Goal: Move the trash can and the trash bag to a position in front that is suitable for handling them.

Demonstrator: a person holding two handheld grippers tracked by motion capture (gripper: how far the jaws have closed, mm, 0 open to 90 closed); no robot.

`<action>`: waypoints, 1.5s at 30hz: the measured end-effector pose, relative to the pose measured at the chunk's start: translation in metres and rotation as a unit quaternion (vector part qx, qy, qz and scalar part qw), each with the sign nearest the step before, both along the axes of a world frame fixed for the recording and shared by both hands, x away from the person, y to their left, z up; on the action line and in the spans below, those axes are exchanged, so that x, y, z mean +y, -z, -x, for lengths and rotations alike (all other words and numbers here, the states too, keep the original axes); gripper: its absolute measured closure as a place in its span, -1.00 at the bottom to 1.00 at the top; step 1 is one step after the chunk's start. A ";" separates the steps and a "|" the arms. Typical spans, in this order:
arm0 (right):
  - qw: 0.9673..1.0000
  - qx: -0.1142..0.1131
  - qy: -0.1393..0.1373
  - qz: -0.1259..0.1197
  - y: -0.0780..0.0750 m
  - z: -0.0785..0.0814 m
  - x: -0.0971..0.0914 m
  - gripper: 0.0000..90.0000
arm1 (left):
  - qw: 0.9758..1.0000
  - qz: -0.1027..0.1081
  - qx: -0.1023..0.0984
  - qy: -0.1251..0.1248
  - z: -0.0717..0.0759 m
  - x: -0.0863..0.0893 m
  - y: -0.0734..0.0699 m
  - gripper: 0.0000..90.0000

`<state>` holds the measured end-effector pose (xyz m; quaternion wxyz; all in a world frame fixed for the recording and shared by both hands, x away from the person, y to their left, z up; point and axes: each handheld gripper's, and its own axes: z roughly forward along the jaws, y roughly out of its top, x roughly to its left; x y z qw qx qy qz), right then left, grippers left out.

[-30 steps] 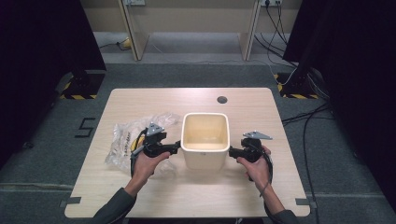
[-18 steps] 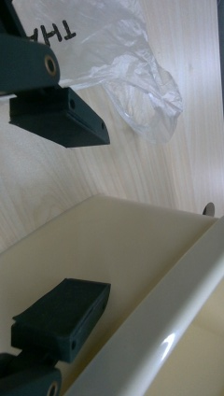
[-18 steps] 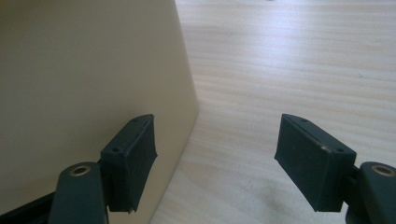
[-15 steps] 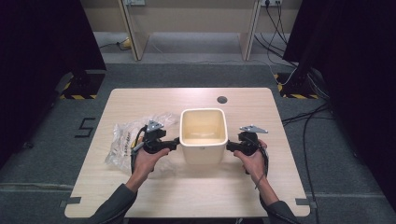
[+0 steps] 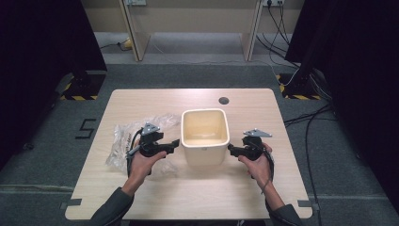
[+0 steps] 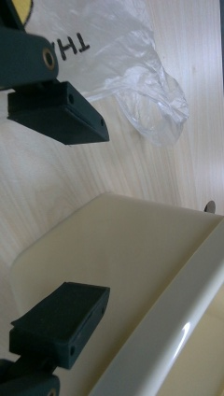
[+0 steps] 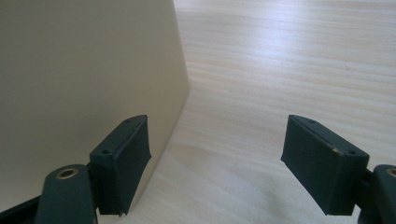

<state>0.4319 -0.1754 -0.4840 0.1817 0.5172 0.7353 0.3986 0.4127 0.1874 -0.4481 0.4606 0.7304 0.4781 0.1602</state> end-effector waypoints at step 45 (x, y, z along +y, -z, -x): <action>1.000 0.022 -0.008 -0.004 0.001 0.047 -0.039 -0.49 | 0.997 -0.055 0.045 0.002 0.021 0.043 0.037 -0.49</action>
